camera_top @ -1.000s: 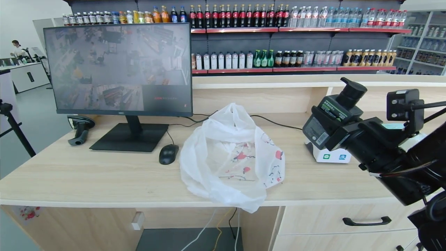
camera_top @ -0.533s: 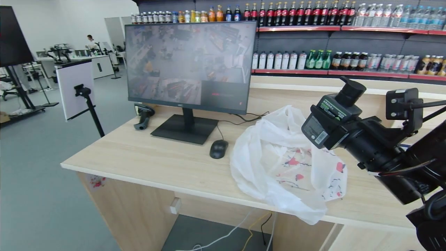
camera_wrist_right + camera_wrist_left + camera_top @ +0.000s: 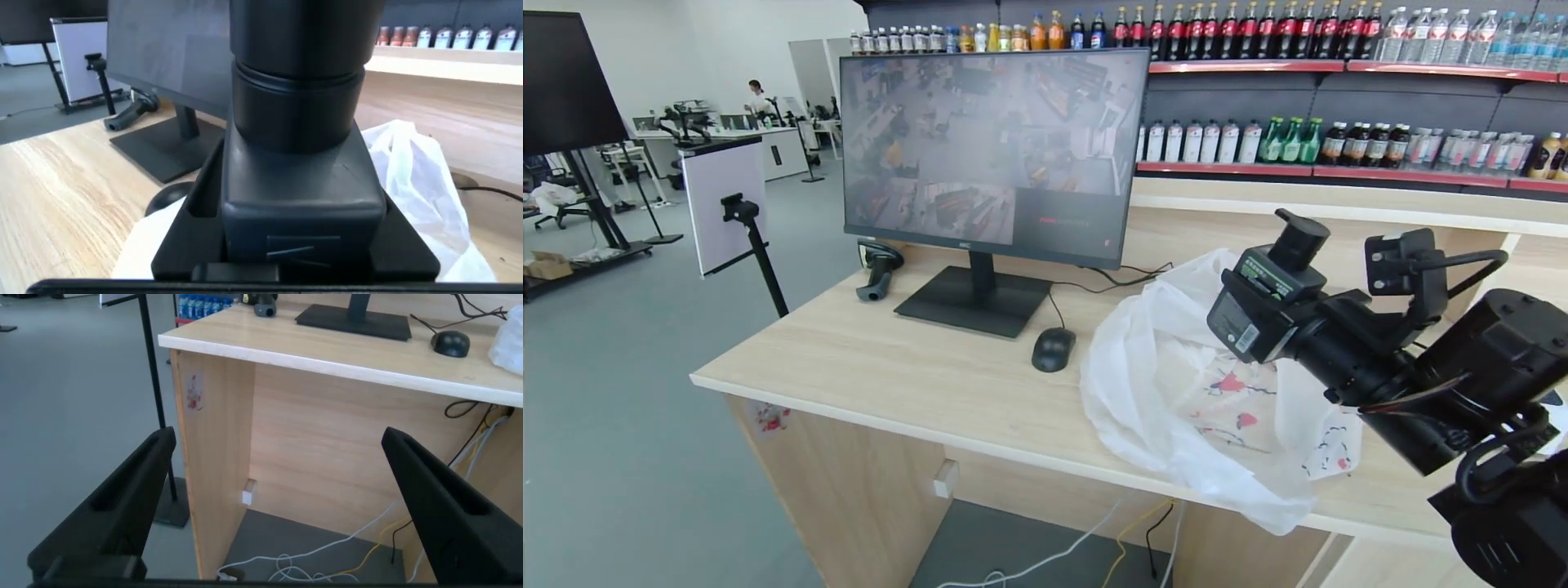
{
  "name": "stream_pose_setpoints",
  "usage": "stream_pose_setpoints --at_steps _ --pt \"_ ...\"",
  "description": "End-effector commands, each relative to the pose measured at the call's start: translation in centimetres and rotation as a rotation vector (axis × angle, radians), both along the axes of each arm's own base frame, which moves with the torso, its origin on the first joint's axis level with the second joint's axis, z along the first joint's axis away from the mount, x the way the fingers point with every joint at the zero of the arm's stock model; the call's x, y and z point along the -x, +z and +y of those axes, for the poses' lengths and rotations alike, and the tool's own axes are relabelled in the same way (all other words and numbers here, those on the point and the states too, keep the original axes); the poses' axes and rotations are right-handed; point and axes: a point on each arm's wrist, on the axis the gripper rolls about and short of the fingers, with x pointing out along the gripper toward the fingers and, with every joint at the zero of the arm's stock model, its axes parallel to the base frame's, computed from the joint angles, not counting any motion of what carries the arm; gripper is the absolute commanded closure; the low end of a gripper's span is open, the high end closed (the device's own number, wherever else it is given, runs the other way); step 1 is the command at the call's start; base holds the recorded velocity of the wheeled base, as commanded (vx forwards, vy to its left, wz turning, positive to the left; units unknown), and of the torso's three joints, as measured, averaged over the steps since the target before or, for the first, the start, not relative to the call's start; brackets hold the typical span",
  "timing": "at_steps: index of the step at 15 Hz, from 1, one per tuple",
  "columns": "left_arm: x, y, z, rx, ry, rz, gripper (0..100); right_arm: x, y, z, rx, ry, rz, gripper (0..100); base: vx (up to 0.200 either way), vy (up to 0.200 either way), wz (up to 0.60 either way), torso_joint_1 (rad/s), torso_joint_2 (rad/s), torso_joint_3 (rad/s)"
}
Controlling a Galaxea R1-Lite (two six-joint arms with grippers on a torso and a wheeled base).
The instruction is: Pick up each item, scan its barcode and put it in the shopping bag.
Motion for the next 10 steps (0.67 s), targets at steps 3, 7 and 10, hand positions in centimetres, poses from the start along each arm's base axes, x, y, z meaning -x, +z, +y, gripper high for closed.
stream_pose_setpoints --at_steps 3,7,10 --pt "0.0 0.0 0.0 0.0 0.0 -0.001 0 -2.3 -2.6 1.2 0.027 0.008 0.064 100 0.0 0.0 0.0 0.0 0.0 0.0" --pt "0.0 0.0 0.0 0.0 0.0 -0.001 0 -3.0 -4.4 1.4 0.047 0.006 0.117 100 0.0 0.0 0.0 0.0 0.0 0.0" --pt "0.0 0.0 0.0 0.001 0.0 -0.001 0 -3.6 -5.5 1.7 0.057 0.01 0.145 100 0.0 0.0 0.0 0.0 0.0 0.0"
